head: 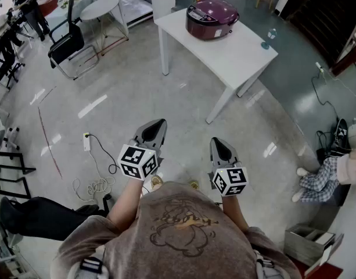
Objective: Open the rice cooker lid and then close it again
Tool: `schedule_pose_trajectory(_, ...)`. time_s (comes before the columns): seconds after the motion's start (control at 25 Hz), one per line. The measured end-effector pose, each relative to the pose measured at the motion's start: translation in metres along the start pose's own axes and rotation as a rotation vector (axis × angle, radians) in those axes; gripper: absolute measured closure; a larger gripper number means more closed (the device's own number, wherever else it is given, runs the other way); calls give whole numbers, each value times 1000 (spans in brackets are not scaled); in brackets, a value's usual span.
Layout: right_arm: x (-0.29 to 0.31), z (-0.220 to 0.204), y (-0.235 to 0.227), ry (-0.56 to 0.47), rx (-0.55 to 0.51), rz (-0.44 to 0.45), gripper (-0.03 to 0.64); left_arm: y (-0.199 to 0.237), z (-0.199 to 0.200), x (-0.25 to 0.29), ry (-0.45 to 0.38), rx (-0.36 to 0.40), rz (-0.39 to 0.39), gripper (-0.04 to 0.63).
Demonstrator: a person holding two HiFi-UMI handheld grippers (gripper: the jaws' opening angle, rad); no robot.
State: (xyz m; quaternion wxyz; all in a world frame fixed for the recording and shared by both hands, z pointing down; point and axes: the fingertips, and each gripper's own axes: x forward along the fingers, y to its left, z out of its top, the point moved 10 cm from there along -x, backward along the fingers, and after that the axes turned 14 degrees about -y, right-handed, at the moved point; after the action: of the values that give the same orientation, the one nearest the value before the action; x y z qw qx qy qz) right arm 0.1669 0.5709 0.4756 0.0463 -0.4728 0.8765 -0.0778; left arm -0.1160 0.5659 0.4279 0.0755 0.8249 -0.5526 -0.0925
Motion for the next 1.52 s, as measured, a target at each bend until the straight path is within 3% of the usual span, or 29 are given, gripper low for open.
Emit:
schedule_pose_trajectory(0.64,-4,-5,0,34,13,-20,614,5,-1,1,11,-3,-6,575)
schedule_pose_trajectory(1.2,34,-15,52,-27,27,-143,614,69,7,10,31,-12,-124,575)
schedule_pose_trajectory(1.52,49,-17,39,-31,32,-171,614,80,0,37,30,-26,-143,575)
